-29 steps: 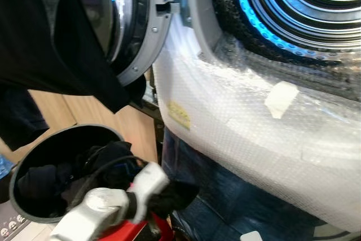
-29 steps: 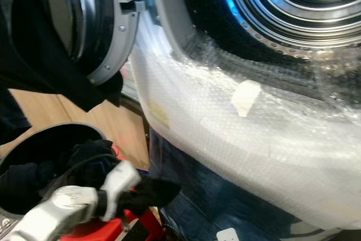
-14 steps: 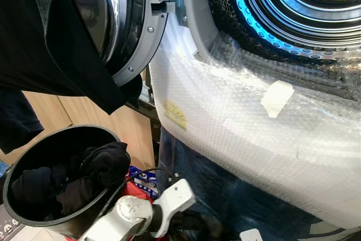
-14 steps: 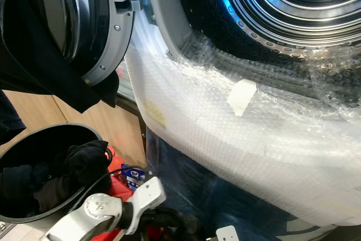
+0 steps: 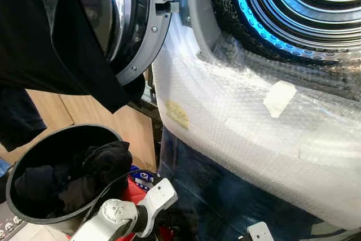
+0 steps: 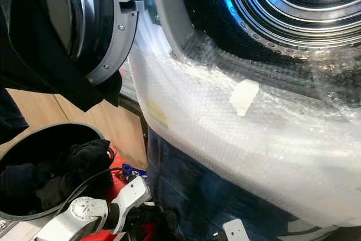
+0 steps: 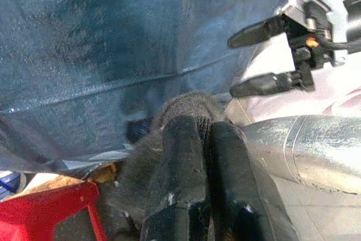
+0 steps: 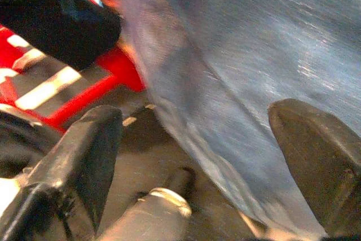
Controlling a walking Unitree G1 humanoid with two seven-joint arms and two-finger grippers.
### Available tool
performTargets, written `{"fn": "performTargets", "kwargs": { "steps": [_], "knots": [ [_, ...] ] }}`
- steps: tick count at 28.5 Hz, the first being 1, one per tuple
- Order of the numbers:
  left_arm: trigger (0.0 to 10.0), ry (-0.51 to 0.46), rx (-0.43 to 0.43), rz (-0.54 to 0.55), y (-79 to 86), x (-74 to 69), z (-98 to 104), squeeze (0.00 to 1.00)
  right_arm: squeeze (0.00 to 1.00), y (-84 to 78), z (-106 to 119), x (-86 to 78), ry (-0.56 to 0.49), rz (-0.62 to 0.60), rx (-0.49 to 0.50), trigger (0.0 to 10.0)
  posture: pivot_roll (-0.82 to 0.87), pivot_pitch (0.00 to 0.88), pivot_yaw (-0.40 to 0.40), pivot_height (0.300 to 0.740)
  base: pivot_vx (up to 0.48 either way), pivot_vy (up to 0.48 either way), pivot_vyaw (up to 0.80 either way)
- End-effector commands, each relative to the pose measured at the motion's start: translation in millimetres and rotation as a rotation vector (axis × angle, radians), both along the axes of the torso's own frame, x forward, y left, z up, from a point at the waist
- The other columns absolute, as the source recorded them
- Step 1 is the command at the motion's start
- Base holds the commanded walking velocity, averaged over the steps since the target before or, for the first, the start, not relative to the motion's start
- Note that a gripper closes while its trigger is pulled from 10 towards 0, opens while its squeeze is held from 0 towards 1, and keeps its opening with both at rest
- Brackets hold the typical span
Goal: Clothes washing
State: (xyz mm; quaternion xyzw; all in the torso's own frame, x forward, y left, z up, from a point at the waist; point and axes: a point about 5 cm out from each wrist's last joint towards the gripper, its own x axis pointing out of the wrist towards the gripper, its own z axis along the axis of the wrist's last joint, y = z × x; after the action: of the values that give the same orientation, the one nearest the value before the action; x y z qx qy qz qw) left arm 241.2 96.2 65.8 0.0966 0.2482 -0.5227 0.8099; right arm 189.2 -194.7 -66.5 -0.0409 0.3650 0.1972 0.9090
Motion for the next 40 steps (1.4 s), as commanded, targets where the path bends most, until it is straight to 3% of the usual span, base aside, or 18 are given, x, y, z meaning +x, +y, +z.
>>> {"fn": "performTargets", "kwargs": {
  "steps": [1, 7, 12, 15, 16, 20, 21, 22, 23, 31, 35, 37, 40],
  "knots": [
    [0.0, -0.008, 0.022, -0.005, 2.1, 0.4, -1.6, 0.0, 1.0, -2.3, -1.3, -7.5, 0.016, 0.031, 0.039, 10.0, 0.05, 0.067, -0.024, 0.74, 0.0, 0.0, 0.0],
    [0.0, -0.015, 0.014, -0.014, -0.2, 2.5, 0.3, 0.0, 1.0, -2.6, 0.9, -11.8, 0.026, 0.07, 0.142, 10.0, 0.05, 0.063, -0.021, 0.74, 0.0, 0.0, 0.0],
    [0.0, -0.029, 0.007, -0.04, -7.2, 7.5, 2.0, 0.0, 1.0, 2.3, 1.4, -21.1, 0.059, 0.196, 0.225, 10.0, 0.03, 0.054, -0.017, 0.74, 0.0, 0.0, 0.0],
    [0.0, -0.034, 0.003, -0.051, -9.9, 8.7, 3.1, 0.0, 1.0, 5.1, 3.0, -19.6, 0.048, 0.204, 0.249, 10.0, 0.03, 0.049, -0.02, 0.74, 0.0, 0.0, 0.0],
    [0.0, -0.034, -0.012, -0.085, -17.9, 8.3, 4.9, 0.0, 1.0, 14.7, 8.2, -12.6, 0.007, 0.227, 0.304, 10.0, 0.02, 0.043, -0.018, 0.74, 0.0, 0.0, 0.0],
    [0.0, -0.026, -0.03, -0.127, -27.1, 4.9, 5.3, 0.0, 1.0, 24.3, 13.7, -2.7, -0.044, 0.226, 0.329, 10.0, 0.02, 0.039, -0.019, 0.74, 0.0, 0.0, 0.0],
    [0.0, -0.024, -0.033, -0.135, -28.7, 3.8, 5.3, 0.0, 0.49, 26.6, 15.5, 0.1, -0.061, 0.215, 0.341, 10.0, 0.02, 0.039, -0.019, 0.74, 0.0, 0.0, 0.0],
    [0.0, -0.023, -0.035, -0.14, -29.7, 3.2, 5.1, 0.0, 0.49, 28.0, 17.0, 1.7, -0.073, 0.21, 0.353, 10.0, 0.02, 0.039, -0.019, 0.74, 0.0, 0.0, 0.0],
    [0.0, -0.027, -0.031, -0.15, -30.9, 2.5, 4.8, 0.0, 0.0, 29.8, 18.9, 4.7, -0.087, 0.191, 0.373, 10.0, 0.02, 0.038, -0.02, 0.74, 0.0, 0.0, 0.0],
    [0.0, -0.045, -0.04, -0.166, -38.2, 3.0, 5.1, 0.0, 0.0, 41.2, 25.4, 11.4, -0.121, 0.204, 0.436, 10.0, 0.01, 0.042, -0.016, 0.74, 0.0, 0.0, 0.0],
    [0.0, -0.049, -0.053, -0.169, -41.9, 2.8, 6.8, 0.0, 0.0, 45.2, 25.0, 11.2, -0.112, 0.236, 0.426, 10.0, 0.01, 0.049, -0.017, 0.74, 0.0, 0.0, 0.0],
    [0.0, -0.047, -0.066, -0.172, -45.1, 2.3, 8.7, 0.0, 0.0, 45.5, 23.8, 14.2, -0.116, 0.209, 0.379, 10.0, 0.01, 0.059, -0.021, 0.74, 0.0, 0.0, 0.0],
    [0.0, -0.047, -0.073, -0.17, -47.0, 2.4, 9.3, 0.0, 0.0, 46.7, 23.6, 15.6, -0.108, 0.183, 0.395, 10.0, 0.01, 0.059, -0.021, 0.74, 0.0, 0.0, 0.0]
  ]
}}
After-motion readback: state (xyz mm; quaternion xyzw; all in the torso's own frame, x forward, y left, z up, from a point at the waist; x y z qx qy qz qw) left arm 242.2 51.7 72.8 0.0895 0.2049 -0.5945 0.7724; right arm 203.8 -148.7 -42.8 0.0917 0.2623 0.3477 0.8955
